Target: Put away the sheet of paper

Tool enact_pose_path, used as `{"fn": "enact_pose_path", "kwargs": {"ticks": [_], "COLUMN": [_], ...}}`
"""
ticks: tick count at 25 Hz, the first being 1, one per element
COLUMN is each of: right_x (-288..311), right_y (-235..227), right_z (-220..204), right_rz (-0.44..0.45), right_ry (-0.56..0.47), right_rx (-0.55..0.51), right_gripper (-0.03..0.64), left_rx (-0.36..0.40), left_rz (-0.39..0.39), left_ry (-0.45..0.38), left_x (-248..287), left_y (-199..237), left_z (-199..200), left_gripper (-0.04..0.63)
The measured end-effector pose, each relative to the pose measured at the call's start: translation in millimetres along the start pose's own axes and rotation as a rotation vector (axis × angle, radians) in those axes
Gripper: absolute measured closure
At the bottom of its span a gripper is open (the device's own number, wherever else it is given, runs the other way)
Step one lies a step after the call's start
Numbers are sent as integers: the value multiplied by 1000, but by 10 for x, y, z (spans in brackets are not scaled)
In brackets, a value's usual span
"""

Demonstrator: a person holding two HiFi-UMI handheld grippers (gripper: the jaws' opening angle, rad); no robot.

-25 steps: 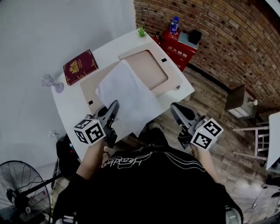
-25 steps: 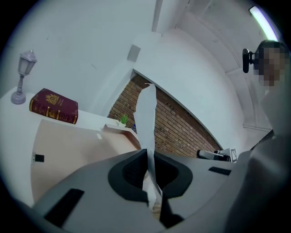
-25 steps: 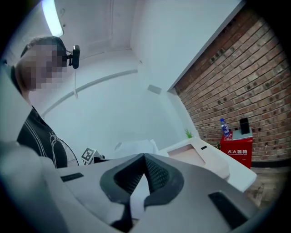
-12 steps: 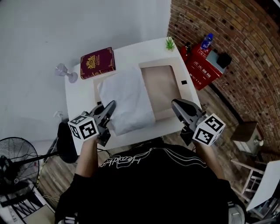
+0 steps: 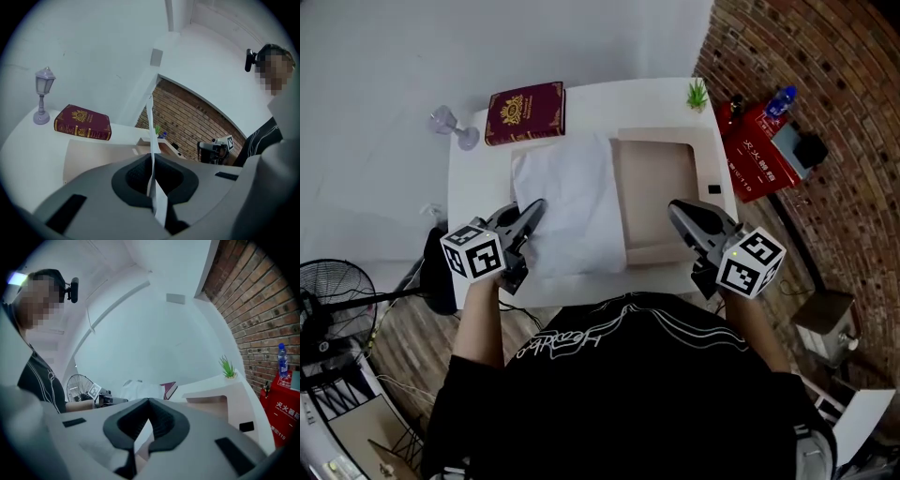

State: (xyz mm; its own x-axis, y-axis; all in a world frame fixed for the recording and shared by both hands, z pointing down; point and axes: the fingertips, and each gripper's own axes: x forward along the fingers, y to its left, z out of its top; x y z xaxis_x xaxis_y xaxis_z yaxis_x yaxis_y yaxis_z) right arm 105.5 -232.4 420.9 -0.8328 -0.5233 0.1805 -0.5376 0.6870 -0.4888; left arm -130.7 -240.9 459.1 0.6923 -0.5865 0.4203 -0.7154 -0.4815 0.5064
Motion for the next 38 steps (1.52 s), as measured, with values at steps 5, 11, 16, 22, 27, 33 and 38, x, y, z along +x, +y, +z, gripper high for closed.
{"fn": "enact_pose_path", "kwargs": {"ticks": [5,11,16,22,27,33,38], "right_x": [111,151,131,113,136,141,116], "right_y": [-39,20,43,64,143,162,110], "right_z": [-73,-41,-46,-115,-104,-180,-191], "right_rz": [-26,-77,-132,-184,-211,-242,-229], "right_ry": [12,0,-12,-9,-20,-16,-25], "right_rx": [28,43,45,51,43,67,80], "right_gripper": [615,615,615,615,615,615,615], "left_rx": [-21,-49,-76,-142,-224,-273,-301], "left_rz": [-22,-32,-60,-69,-70,-78,-59], "left_ry": [30,73,94,94,88,95,133], "left_x": [51,116,259,414,535,740,900], "left_y": [158,396,530,628,723,743,657], "left_z": [-79,-176,-240,-326,-403,-427,-518], "left_gripper": [563,563,563,563,563,563,563]}}
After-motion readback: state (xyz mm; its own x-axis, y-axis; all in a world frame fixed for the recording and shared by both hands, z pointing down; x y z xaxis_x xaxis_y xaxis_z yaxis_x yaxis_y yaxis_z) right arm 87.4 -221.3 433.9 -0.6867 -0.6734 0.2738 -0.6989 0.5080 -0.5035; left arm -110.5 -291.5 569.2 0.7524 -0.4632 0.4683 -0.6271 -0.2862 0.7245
